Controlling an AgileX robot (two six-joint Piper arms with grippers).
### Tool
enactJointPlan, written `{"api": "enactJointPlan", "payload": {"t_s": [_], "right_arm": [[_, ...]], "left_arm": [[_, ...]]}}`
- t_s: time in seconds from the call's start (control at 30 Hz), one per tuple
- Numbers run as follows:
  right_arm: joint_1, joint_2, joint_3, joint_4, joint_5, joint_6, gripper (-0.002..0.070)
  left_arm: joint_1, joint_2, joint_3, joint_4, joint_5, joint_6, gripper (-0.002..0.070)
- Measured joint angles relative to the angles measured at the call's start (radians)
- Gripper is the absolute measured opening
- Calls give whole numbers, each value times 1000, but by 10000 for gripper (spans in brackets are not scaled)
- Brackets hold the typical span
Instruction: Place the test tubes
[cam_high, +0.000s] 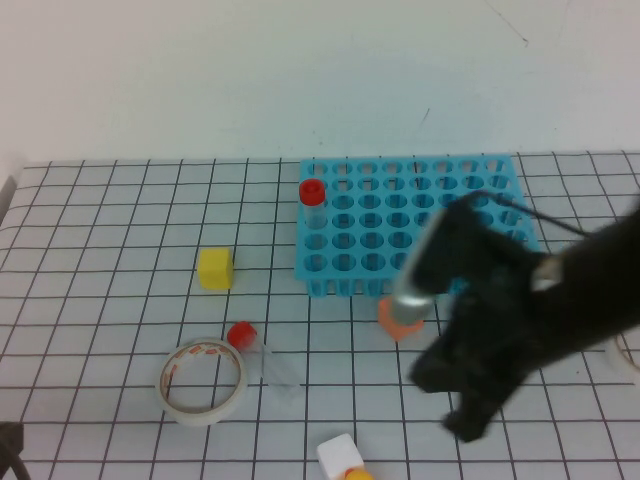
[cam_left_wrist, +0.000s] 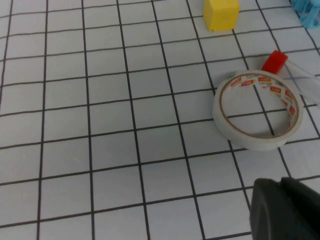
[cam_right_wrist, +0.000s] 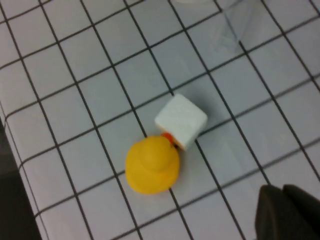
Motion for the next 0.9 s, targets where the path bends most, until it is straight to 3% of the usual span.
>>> {"api": "enactJointPlan", "payload": {"t_s": [0.13,0.3,0.4,0.63,0.73,0.9], "right_arm": [[117,195,-176,-61,-4,10,-1],[171,363,-351,-122,34,10,21],[178,456,-460,-126,87,20,118],[180,648,-640,-134,80,168,473],[180,709,-685,-140,72,177,527],[180,757,-700,-185,60,183,546]], "left_arm": [[0,0,15,-28,-26,-1,-1],[0,0,15,-32,-33,16,-1],[0,0,15,-32,-35,21,-1],[0,0,24,-34,-45,23,-1],[0,0,24,-37,-45,23,-1],[0,0,24,-47,-43,29,-1]]}}
